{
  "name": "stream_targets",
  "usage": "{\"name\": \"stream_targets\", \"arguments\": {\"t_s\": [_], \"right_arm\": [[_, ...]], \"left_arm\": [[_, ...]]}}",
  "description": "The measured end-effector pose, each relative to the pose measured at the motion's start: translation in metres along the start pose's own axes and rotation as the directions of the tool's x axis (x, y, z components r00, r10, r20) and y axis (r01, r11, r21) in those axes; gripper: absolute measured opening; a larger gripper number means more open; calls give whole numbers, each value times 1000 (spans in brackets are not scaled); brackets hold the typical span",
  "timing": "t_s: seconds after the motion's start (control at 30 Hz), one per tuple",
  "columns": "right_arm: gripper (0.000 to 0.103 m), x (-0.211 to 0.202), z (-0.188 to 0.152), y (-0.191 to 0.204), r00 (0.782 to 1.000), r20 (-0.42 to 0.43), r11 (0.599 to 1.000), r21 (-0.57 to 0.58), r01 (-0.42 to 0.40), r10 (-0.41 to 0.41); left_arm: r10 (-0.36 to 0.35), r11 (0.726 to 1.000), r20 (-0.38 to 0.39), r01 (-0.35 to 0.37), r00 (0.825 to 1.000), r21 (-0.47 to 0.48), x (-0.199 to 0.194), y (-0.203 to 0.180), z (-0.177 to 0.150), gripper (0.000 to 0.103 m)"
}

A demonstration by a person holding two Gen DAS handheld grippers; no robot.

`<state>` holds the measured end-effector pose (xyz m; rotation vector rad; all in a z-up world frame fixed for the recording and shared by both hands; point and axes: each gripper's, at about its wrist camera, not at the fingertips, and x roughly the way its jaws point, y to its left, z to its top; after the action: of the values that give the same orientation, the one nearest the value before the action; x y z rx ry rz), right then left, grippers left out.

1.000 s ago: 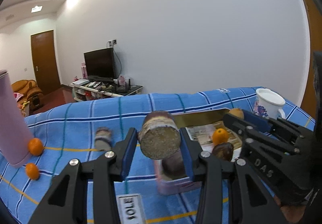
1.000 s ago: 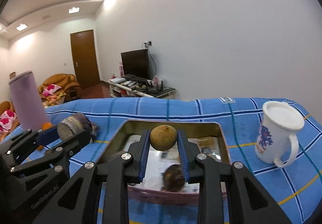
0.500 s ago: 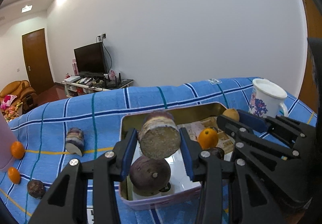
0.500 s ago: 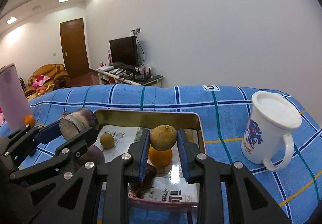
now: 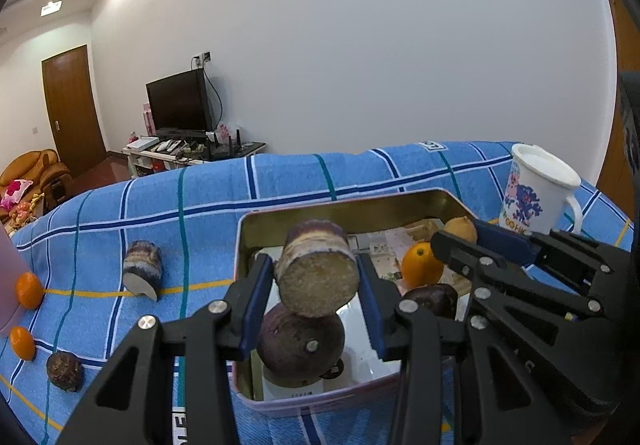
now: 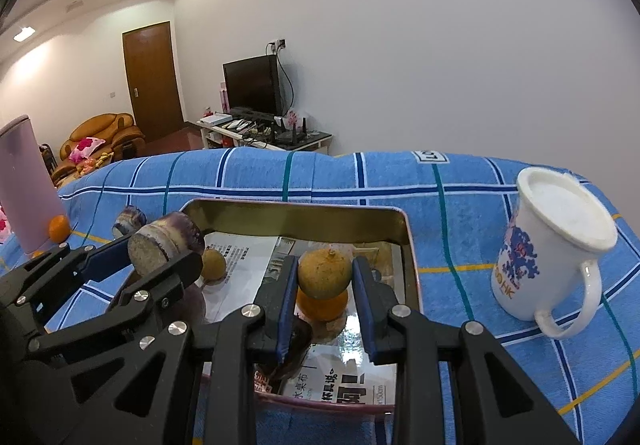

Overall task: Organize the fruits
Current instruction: 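Open both tools to release the tan fruit and tuber piece into the tin, then lift both open tools and move them back toward the remaining fruits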

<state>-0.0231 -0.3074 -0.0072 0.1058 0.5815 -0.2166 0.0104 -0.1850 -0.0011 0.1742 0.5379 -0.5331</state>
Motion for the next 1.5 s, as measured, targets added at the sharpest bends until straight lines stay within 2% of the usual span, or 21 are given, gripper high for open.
{"name": "stream_targets", "arguments": {"t_s": [0.4, 0.77, 0.87, 0.93, 0.97, 1.0, 1.07, 1.17, 1.33, 1.5], "right_arm": [[30, 11, 1, -9, 994, -55, 993, 78, -92, 97], [30, 7, 1, -17, 990, -44, 983, 125, -131, 137], [30, 4, 3, -23, 987, -25, 975, 158, -153, 159], [32, 1, 3, -29, 986, -2, 968, 192, -165, 168], [39, -1, 3, -33, 985, 12, 962, 212, -172, 173], [61, -4, 3, -38, 983, 35, 954, 239, -183, 180], [81, -13, 1, -46, 974, 124, 931, 292, -217, 188], [81, -29, 0, -45, 966, 221, 939, 283, -194, 134], [81, -38, 1, -29, 967, 244, 971, 205, -125, 74], [81, -52, -3, -21, 952, 307, 983, 176, -57, 0]], "left_arm": [[-3, 1000, -1, 3, 1000, -8, 0, 2, 0, 44], [-9, 1000, 14, 9, 1000, -8, -3, 1, 0, 46], [0, 1000, 42, 0, 999, -16, -9, 3, 0, 59], [20, 999, 65, -18, 998, -41, -13, 7, 0, 82], [22, 999, 72, -18, 997, -52, -15, 9, 0, 92], [20, 998, 81, -15, 997, -63, -18, 11, 0, 102], [33, 997, 120, -24, 992, -71, -26, 12, -2, 103], [65, 997, 146, -61, 987, -36, -34, 8, -3, 103], [119, 993, 164, -116, 979, -29, -40, 9, -6, 103], [165, 985, 141, -157, 976, -71, -37, 24, -7, 103]]}}
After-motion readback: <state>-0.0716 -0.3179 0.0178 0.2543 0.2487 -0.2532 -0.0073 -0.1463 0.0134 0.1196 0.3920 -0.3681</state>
